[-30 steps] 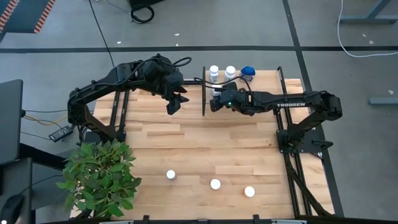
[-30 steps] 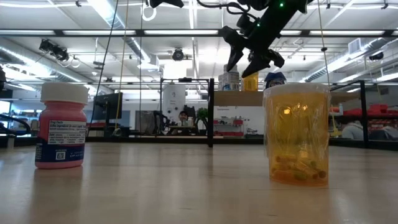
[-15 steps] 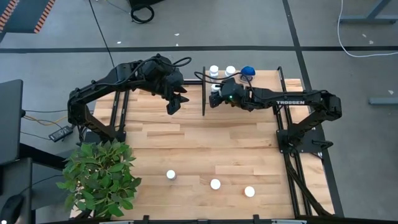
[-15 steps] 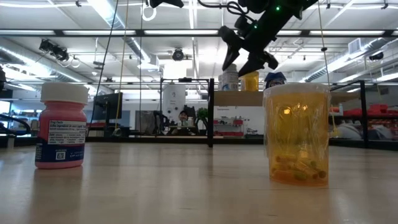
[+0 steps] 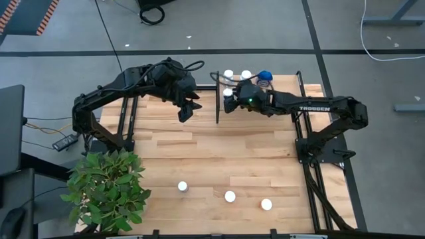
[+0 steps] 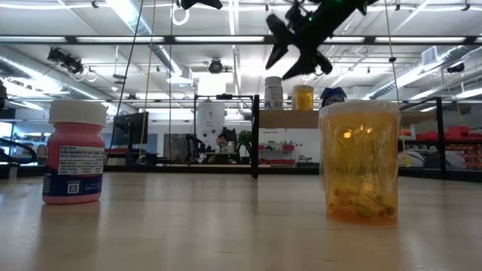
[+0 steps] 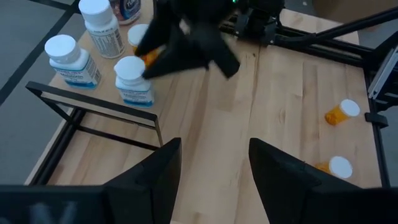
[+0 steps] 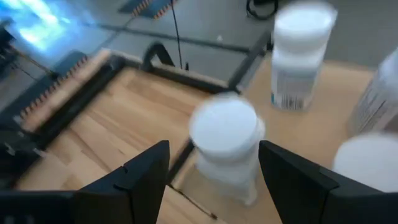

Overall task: Pick and place medicine bottles onto shelf by color
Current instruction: Adjust the medicine bottles on the shelf

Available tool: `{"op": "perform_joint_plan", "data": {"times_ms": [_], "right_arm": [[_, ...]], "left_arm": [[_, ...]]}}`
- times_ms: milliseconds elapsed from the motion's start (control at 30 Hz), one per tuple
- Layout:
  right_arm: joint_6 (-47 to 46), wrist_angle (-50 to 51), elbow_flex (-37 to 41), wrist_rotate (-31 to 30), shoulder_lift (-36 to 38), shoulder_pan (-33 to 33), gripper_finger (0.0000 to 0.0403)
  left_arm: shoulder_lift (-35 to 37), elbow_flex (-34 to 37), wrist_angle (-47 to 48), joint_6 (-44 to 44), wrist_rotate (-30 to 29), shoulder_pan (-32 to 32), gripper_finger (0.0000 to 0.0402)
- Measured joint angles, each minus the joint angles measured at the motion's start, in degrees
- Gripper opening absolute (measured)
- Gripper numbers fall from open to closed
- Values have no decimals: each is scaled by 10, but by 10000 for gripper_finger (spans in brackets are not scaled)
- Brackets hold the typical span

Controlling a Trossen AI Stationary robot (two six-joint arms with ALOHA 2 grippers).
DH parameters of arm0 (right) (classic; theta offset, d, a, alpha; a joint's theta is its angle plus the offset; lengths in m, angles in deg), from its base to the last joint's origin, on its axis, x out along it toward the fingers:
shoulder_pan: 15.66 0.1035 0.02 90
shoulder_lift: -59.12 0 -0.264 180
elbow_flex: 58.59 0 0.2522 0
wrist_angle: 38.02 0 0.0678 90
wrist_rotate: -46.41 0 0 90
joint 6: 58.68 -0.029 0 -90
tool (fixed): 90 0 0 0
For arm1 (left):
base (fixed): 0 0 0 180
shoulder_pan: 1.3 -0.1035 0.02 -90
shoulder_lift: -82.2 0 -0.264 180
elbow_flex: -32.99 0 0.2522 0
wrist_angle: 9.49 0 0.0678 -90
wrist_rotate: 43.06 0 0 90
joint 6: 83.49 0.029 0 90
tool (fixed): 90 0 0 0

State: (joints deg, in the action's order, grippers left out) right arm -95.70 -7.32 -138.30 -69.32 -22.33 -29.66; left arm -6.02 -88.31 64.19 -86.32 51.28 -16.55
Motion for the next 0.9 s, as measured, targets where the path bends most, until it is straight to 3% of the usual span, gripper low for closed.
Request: {"op": "perform_joint_plan", "data": {"times_ms": [100,267,433,667,900], "right_arm": [[14,12,-20,-30,25,0,255],[1,129,-53,-86,62,-3,255],[-52,255,-52,-79,69,-5,255],[55,250,-52,-86,68,14,268],[57,246,-26,-87,64,14,319]], "left_arm": [[0,0,0,-9,0,0,195],[0,0,-1,-10,0,0,191],[0,0,-8,-10,0,0,194],[0,0,-31,1,0,0,188],[0,0,-31,20,0,0,194]]}}
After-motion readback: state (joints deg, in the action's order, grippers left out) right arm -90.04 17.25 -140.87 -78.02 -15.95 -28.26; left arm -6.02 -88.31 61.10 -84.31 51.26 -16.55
